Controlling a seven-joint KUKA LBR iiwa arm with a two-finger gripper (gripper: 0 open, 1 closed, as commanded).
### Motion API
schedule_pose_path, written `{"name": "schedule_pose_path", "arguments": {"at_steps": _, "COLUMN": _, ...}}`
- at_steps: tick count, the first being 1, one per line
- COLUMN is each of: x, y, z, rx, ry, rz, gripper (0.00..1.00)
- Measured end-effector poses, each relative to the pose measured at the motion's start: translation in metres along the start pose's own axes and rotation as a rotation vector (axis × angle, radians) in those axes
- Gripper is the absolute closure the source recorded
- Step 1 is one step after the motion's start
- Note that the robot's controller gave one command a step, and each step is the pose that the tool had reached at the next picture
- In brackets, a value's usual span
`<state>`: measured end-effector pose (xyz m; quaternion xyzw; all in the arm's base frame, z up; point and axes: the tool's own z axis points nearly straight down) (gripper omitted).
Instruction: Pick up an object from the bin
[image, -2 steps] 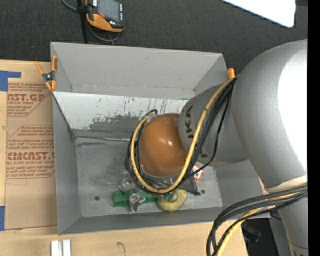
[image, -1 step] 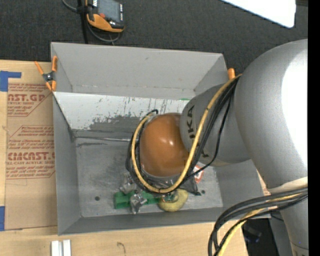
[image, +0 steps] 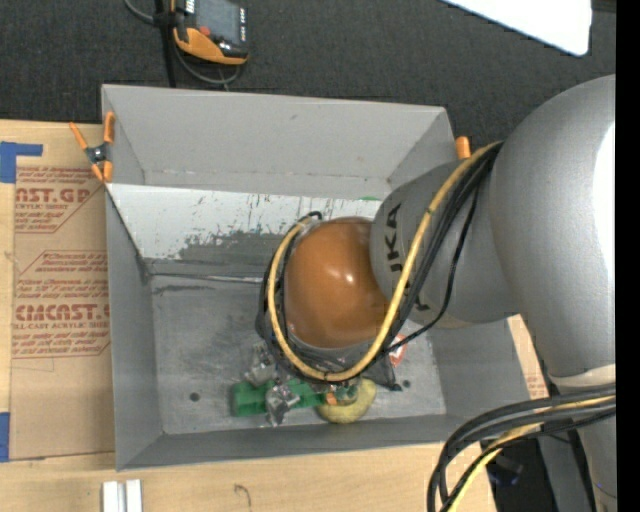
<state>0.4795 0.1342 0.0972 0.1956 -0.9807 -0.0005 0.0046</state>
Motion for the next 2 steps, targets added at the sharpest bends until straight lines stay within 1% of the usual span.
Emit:
{"name": "schedule_pose_path", "arguments": {"at_steps": 1, "x": -0.002, "y": 0.0, "z": -0.022, "rx": 0.001, "ry": -0.007, "rz": 0.0, "gripper": 1.0}}
{"name": "schedule_pose_path", "arguments": {"at_steps": 2, "x": -0.001, "y": 0.0, "z": -0.038, "rx": 0.002, "ry": -0.008, "rz": 0.0, "gripper": 1.0}}
